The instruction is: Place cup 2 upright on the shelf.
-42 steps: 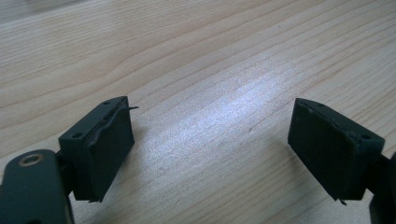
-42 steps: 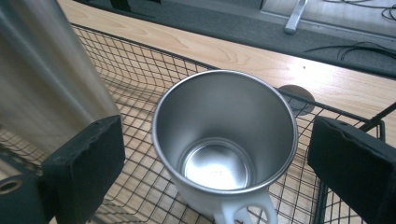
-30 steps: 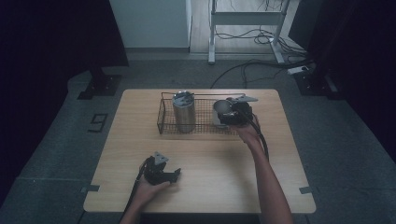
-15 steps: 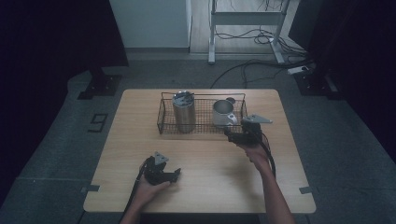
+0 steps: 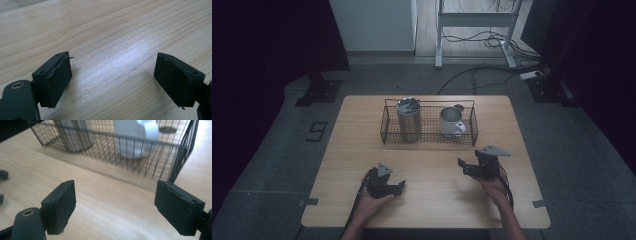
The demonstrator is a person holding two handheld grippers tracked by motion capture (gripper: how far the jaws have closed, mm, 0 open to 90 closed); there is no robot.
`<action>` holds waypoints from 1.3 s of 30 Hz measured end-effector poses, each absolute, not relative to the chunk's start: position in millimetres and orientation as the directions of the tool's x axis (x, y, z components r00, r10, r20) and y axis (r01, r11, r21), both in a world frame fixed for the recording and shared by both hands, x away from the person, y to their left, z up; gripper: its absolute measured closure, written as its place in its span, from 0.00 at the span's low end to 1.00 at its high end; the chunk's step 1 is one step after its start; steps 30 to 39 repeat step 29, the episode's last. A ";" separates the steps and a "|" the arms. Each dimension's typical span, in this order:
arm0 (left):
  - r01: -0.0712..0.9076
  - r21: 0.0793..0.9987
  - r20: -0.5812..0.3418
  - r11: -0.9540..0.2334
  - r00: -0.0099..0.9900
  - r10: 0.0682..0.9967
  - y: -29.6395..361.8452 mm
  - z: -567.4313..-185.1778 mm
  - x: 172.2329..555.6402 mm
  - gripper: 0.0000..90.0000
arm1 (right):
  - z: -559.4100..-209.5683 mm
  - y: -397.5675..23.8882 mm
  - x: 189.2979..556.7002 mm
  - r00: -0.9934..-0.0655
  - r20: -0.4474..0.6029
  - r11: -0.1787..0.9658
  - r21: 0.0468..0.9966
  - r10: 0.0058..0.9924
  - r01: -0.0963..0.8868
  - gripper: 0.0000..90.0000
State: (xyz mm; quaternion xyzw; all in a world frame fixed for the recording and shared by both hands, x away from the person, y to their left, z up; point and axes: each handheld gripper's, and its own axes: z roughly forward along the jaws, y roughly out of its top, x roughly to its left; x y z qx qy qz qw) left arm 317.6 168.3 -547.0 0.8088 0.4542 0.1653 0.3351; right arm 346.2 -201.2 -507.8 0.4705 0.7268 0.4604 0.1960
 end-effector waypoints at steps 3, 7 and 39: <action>0.624 0.692 -0.035 -0.364 0.533 0.845 168.1 -547.0 317.5 0.16 | -521.2 -205.8 335.9 -0.472 0.145 0.146 0.838 0.869 0.526 0.19; 0.623 0.691 -0.033 -0.365 0.533 0.846 168.0 -547.1 317.5 0.16 | -534.6 -209.4 329.5 -0.469 0.137 0.167 0.818 0.873 0.551 0.19; 0.622 0.690 -0.027 -0.370 0.533 0.846 167.3 -547.1 317.3 0.16 | -548.4 -212.1 324.7 -0.456 0.111 0.197 0.794 0.883 0.575 0.18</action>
